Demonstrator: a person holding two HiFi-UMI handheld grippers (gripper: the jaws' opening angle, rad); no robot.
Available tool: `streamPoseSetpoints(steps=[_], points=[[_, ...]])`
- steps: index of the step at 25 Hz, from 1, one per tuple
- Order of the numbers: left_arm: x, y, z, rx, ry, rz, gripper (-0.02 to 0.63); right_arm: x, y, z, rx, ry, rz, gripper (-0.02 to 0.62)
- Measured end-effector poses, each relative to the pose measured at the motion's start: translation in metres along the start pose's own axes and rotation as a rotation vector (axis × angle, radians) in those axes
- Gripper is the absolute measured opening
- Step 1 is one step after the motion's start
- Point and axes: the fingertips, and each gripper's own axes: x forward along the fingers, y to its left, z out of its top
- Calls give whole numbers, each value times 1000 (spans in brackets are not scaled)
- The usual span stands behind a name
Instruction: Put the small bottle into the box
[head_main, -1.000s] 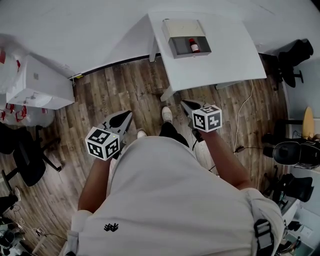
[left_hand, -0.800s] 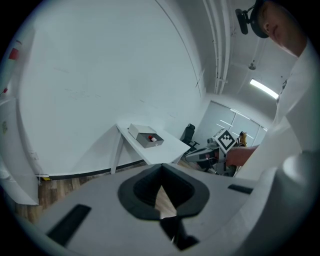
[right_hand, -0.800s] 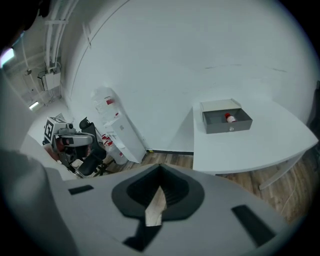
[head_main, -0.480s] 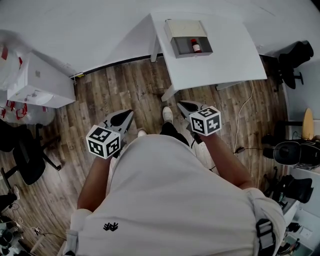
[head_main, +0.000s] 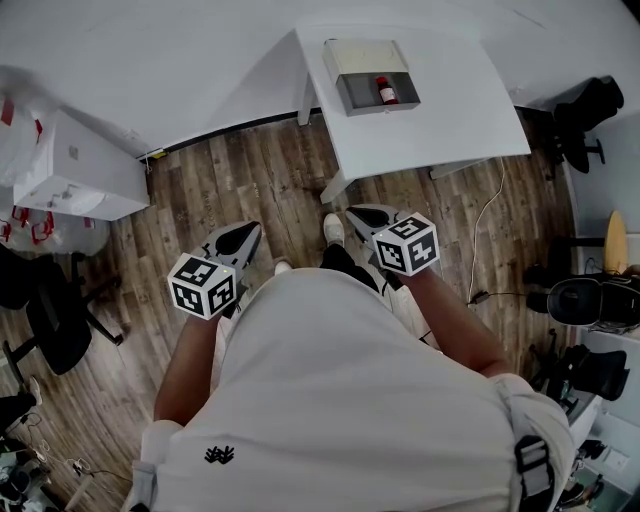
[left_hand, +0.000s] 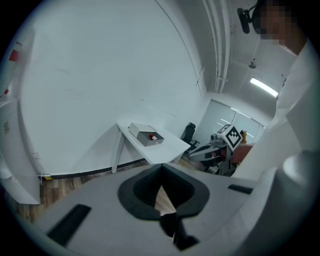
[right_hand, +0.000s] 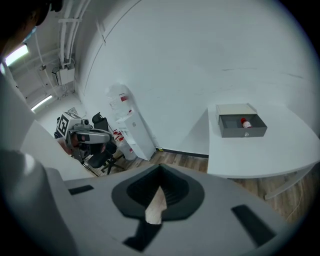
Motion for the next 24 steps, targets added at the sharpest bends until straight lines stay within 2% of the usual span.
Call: streamPoseSetpoints(steps=[5, 10, 15, 19, 24], points=[[10, -11, -7, -5, 23, -45, 6, -11, 2, -6, -5, 1, -27, 6], [20, -20, -18, -13, 48, -86, 6, -29, 3, -26, 35, 8, -58, 6], [27, -24, -15, -2, 59, -72, 6, -42, -1, -39, 53, -3, -52, 5], [35, -27, -4, -9, 45, -28, 6, -53, -8, -41, 46, -32, -31, 5], [62, -61, -11, 13, 90, -11, 6, -92, -24, -62, 32, -53, -21, 5]])
